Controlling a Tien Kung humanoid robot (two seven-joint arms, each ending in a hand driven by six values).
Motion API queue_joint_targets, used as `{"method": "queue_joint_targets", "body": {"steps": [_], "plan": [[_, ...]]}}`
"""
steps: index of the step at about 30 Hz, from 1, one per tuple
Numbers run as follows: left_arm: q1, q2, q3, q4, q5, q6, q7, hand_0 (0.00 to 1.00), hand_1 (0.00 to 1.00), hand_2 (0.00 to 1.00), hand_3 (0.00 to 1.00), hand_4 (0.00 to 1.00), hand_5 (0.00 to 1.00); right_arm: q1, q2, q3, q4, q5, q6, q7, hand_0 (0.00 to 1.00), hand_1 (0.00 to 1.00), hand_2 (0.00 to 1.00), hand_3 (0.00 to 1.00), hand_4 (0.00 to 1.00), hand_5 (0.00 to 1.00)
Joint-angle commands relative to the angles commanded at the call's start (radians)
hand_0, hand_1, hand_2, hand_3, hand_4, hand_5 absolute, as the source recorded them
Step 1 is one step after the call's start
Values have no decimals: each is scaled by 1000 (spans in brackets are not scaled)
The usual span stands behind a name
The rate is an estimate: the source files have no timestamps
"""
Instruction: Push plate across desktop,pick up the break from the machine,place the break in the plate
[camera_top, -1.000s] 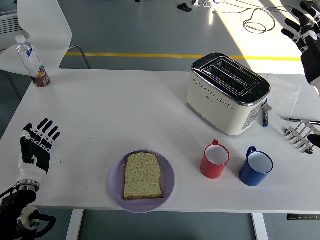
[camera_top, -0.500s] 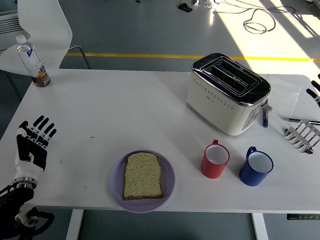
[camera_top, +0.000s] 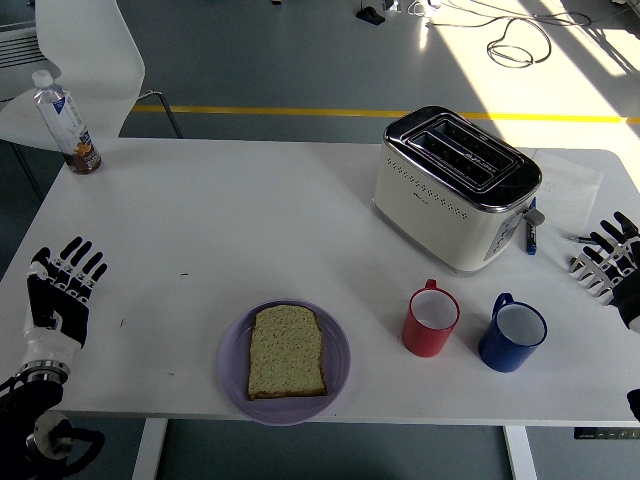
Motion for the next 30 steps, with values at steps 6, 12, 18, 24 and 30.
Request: {"method": "queue_joint_targets", "body": {"steps": [6, 12, 18, 24, 30], "plan": [[4, 0, -4, 1, 1, 1, 1, 795, 773, 812, 720, 537, 998, 0, 7, 6, -43, -4, 13, -9, 762, 747, 743, 727, 562, 440], [9, 0, -5, 0, 2, 1, 1, 794, 773, 812, 720, 538, 998, 0, 11, 8, -63, -6, 19, -9, 761, 746, 742, 726, 553, 456], [2, 0, -2, 5, 0, 2, 1, 794, 773, 812, 719, 537, 998, 8, 20, 12, -84, -9, 24, -6, 760, 745, 743, 724, 538, 479], [-5, 0, -7, 4, -1, 3, 2, 794, 773, 812, 719, 537, 998, 16, 21, 19, -89, -10, 24, -5, 759, 743, 744, 728, 535, 479], [-7, 0, -10, 2, -1, 3, 2, 794, 773, 812, 719, 537, 998, 19, 24, 21, -96, -9, 23, -5, 759, 742, 740, 724, 534, 480]]}}
